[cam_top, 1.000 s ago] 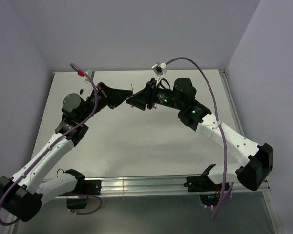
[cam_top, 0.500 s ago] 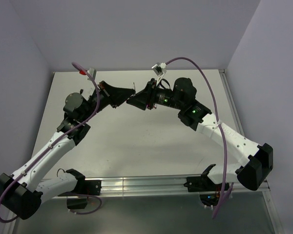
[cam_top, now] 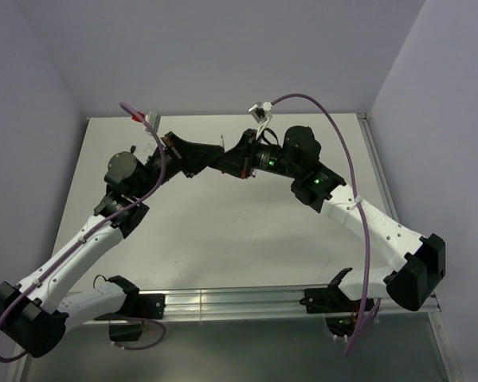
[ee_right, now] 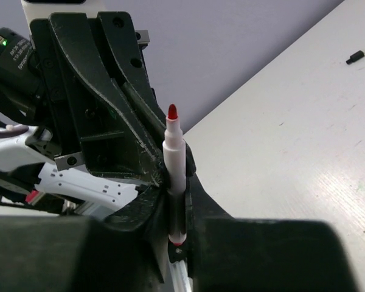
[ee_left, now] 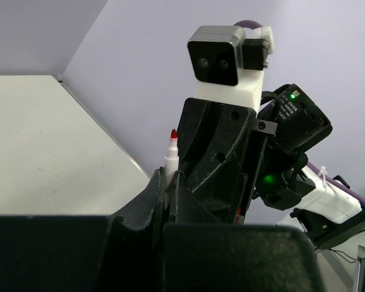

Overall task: Insert the pens into the pen caps
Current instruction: Pick up the pen from the center of the board.

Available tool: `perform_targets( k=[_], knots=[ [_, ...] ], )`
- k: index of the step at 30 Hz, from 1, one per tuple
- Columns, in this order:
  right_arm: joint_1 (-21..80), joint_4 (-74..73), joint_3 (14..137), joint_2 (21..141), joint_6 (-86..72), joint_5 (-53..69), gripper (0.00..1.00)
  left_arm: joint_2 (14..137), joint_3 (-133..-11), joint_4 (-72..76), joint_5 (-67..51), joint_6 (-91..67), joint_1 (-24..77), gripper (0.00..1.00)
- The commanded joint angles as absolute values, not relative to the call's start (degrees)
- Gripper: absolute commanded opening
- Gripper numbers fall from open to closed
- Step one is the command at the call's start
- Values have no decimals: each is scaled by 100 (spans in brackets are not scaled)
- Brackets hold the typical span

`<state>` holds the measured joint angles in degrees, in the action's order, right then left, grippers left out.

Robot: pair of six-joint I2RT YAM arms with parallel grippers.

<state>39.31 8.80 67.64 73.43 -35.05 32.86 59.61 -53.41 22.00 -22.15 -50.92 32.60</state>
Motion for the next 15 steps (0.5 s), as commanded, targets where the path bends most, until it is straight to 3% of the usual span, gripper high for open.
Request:
perform_targets(
  k=[1, 3, 7, 9, 10, 13, 15],
  knots=[
    [3867, 941, 7022, 7277, -3507, 3279, 8, 5915, -5590, 2408, -2276, -4896, 3340, 0],
    [3858, 844, 7040, 7269, -3455, 3200, 0, 5906, -5607, 2365, -2381, -4826, 3375, 0],
    [3850, 668, 7049, 7225, -3366, 3024, 0, 5836, -5607, 2128, -2417, -4650, 3419, 1],
    [3832, 563, 7040, 7172, -3331, 2945, 0, 5705, -5651, 1891, -2172, -4484, 3419, 7],
    [3823, 545, 7023, 7128, -3331, 2918, 0, 5652, -5669, 1698, -2075, -4413, 3419, 18],
    [3788, 484, 6926, 7040, -3322, 2857, 0, 5432, -5792, 1180, -1566, -4149, 3428, 30],
    [3727, 457, 6847, 6953, -3313, 2830, 0, 5301, -5914, 941, -1302, -4017, 3428, 34]
  ],
)
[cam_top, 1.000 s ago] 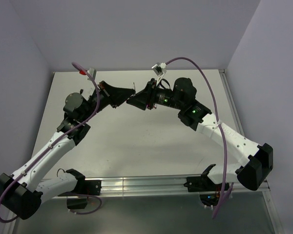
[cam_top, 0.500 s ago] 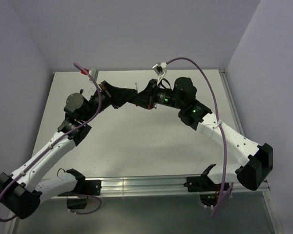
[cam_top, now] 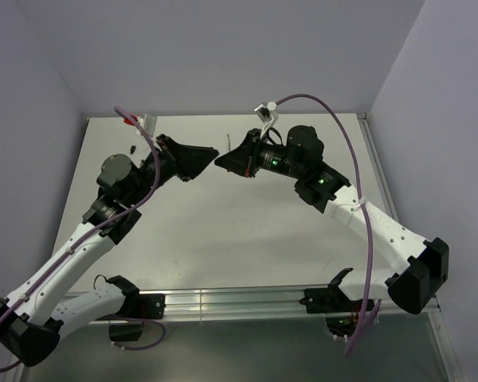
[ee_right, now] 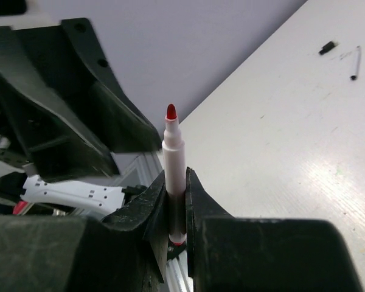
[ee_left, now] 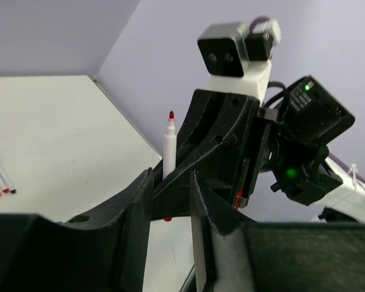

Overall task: Insert the pens into the pen caps
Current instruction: Pick up the pen from the center of the board.

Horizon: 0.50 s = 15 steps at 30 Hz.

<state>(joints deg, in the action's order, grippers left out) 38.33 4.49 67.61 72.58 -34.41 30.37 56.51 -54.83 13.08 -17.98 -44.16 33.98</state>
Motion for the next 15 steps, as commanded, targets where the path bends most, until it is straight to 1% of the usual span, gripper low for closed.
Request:
perform_targets(
  k=[1, 3, 6, 7, 10, 11, 12, 13, 14, 15],
  knots=[
    [3700, 457, 6821, 6917, -3322, 2821, 0, 5256, -5941, 853, -1048, -3982, 3428, 36],
    [3622, 370, 6768, 6847, -3314, 2795, 0, 5195, -6081, 520, -775, -3868, 3428, 38],
    [3586, 159, 6733, 6794, -3226, 2690, 0, 5185, -6266, 115, -64, -3806, 3428, 45],
    [3577, 123, 6698, 6733, -3208, 2646, 0, 5212, -6328, 19, 443, -3814, 3419, 47],
    [3542, 193, 6434, 6566, -3225, 2628, 0, 5536, -6617, -482, 1114, -3867, 3410, 47],
    [3525, 193, 6338, 6531, -3226, 2654, 0, 5676, -6836, -614, 1664, -3998, 3401, 45],
    [3516, 185, 6302, 6513, -3243, 2672, 0, 6026, -6977, -902, 1896, -4051, 3384, 39],
    [3507, 167, 6258, 6460, -3243, 2698, 0, 6229, -7126, -1036, 2072, -4078, 3297, 37],
    [3507, 141, 6197, 6434, -3252, 2681, 0, 6449, -7528, -1202, 2405, -4217, 3226, 35],
    [3498, 71, 6170, 6407, -3252, 2637, 0, 6921, -7732, -1535, 2408, -4341, 3130, 31]
  ],
)
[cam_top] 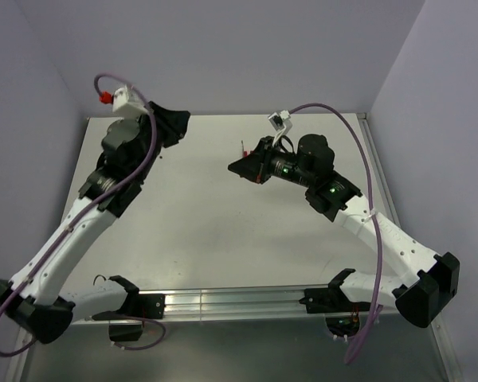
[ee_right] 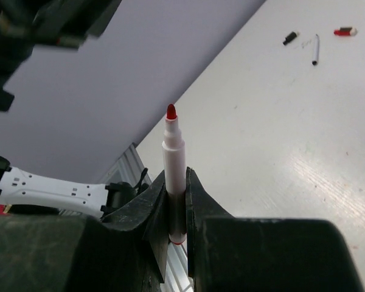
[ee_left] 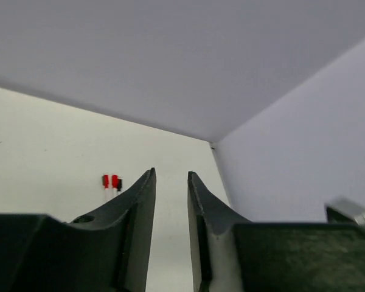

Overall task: Insert the pens into the pen caps
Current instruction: Pick up the pen from the center of the board, then move the pen cap to the center of the board.

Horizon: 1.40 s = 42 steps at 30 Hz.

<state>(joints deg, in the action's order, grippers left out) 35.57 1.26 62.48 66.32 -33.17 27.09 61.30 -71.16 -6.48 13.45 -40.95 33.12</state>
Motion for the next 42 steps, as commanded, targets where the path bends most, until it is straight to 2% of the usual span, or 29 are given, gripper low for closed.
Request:
perform_targets(
  k=[1, 4, 5, 11, 15, 17, 20, 21, 23, 24, 28, 34, 42],
  knots=[
    [3498, 44, 6144, 6355, -3243, 2619, 1, 7152, -7900, -1590, 2321, -4437, 2790, 30],
    [3489, -122, 6082, 6258, -3234, 2505, 6, 8101, -8567, -1845, 2224, -4833, 2139, 30],
    [3498, -227, 6091, 6249, -3208, 2487, 6, 8652, -9065, -1985, 2511, -4973, 2014, 29],
    [3454, -694, 6240, 6310, -3041, 2145, 4, 10788, -10999, -2724, 2470, -5590, 1398, 30],
    [3445, -589, 6091, 6337, -3120, 2276, 1, 12065, -12408, -2918, 2409, -4854, 1257, 32],
    [3437, -615, 6065, 6354, -3094, 2277, 1, 12487, -12995, -2840, 1840, -4212, 1064, 35],
    [3437, -720, 6073, 6319, -3006, 2163, 0, 13164, -13366, -2602, 626, -3342, 652, 43],
    [3437, -712, 6073, 6293, -2997, 2162, 0, 13201, -13359, -2471, 415, -3175, 546, 50],
    [3437, -694, 6064, 6293, -2997, 2180, 0, 13201, -13089, -2190, -478, -2744, 221, 53],
    [3437, -686, 6064, 6319, -3006, 2223, 0, 13201, -13017, -2084, -588, -2586, 63, 58],
    [3437, -607, 6038, 6398, -3050, 2364, 0, 13499, -13306, -2460, -756, -1095, 35, 62],
    [3437, -475, 5994, 6530, -3085, 2426, 0, 13869, -13115, -2427, -27, 332, 342, 63],
    [3428, -369, 6126, 6776, -3164, 2654, 0, 14115, -13157, -2329, -114, 351, 448, 66]
  ],
)
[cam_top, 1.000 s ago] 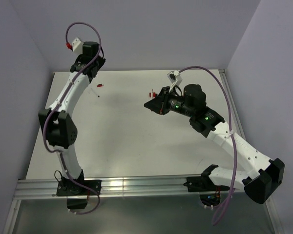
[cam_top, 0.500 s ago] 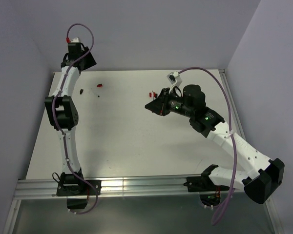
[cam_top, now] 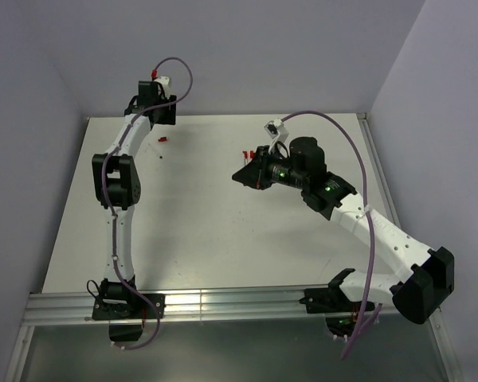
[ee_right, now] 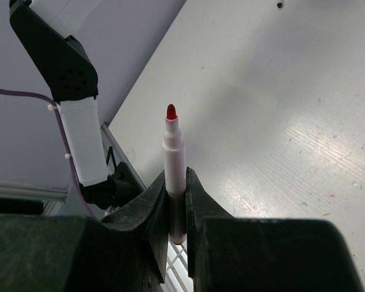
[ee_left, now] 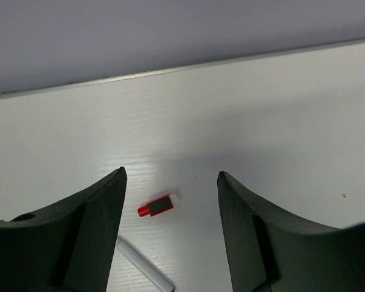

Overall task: Insert the pens into the pen caps
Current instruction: Move the pen cap to the center of the board.

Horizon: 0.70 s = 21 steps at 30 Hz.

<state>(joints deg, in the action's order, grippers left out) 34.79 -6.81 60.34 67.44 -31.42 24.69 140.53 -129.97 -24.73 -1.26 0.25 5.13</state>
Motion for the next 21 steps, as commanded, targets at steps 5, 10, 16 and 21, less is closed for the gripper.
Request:
perform_targets(
  k=[5, 10, 16, 21],
  knots=[
    [3428, -352, 6108, 6776, -3138, 2654, 0, 14176, -12946, -2233, -44, 448, 457, 68],
    [3419, -378, 6091, 6741, -3120, 2646, 0, 14317, -12903, -2224, -88, 422, 448, 68],
    [3428, -369, 6064, 6759, -3120, 2672, 0, 14353, -12885, -2355, -316, 439, 457, 67],
    [3428, -334, 6038, 6750, -3138, 2698, 0, 14353, -12762, -2373, -360, 422, 440, 67]
  ],
)
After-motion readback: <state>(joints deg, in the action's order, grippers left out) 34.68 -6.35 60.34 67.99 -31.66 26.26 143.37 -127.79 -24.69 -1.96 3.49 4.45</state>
